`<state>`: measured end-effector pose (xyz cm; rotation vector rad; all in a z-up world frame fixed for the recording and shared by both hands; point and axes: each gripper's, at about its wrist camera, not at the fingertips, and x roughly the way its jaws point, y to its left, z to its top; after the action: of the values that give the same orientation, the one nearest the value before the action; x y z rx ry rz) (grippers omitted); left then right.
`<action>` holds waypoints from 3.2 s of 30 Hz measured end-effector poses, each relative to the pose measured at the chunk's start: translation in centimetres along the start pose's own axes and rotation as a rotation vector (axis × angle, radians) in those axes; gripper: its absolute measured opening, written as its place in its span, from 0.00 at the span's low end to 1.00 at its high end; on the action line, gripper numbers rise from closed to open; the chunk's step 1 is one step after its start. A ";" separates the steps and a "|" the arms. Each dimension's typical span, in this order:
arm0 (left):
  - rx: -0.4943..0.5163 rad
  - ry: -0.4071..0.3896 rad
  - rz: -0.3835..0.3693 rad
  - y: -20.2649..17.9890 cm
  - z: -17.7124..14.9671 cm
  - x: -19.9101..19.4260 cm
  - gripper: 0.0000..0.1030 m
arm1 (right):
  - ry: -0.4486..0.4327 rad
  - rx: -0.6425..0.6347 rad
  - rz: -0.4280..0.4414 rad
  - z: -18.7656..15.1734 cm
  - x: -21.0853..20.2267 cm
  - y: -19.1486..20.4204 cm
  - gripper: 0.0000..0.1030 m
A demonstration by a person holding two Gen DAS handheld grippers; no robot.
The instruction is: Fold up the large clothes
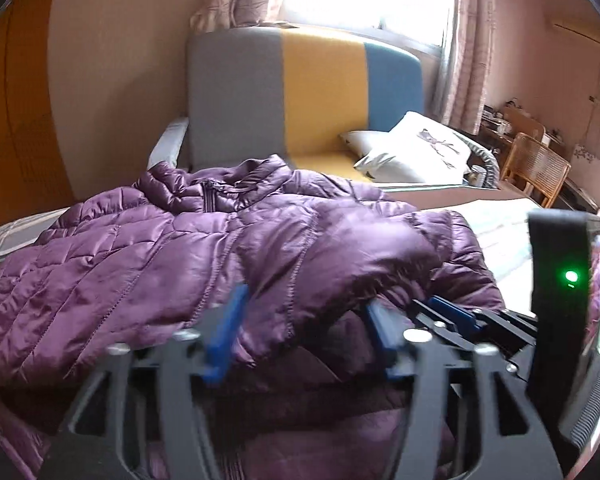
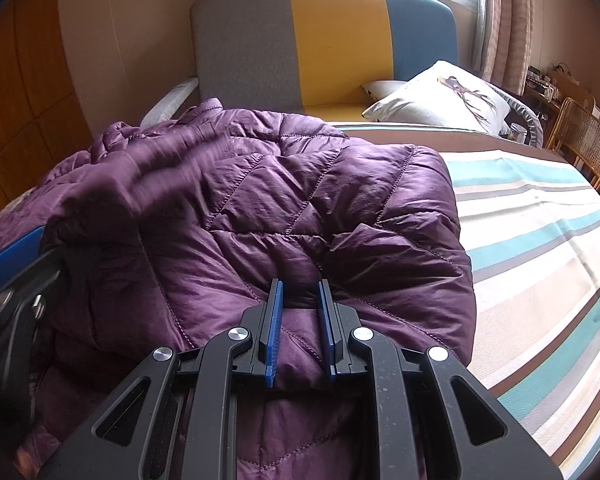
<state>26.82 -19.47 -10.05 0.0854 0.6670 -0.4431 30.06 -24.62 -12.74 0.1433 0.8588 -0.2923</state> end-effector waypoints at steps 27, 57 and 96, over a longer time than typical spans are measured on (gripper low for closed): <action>-0.284 0.101 0.244 21.0 -2.8 -2.7 0.63 | -0.059 -0.138 0.140 2.9 -1.9 5.5 0.17; -0.291 0.113 0.266 19.8 -7.1 -7.6 0.96 | -0.023 -0.131 0.114 -0.7 -5.9 4.8 0.39; -0.198 0.186 0.123 18.8 -20.2 -21.2 0.74 | 0.140 -0.013 0.187 -18.7 -19.6 -6.7 0.38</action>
<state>8.38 9.75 -14.08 -0.0204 0.8804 -0.2502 2.35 -22.65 -9.95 0.2325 0.9788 -0.1018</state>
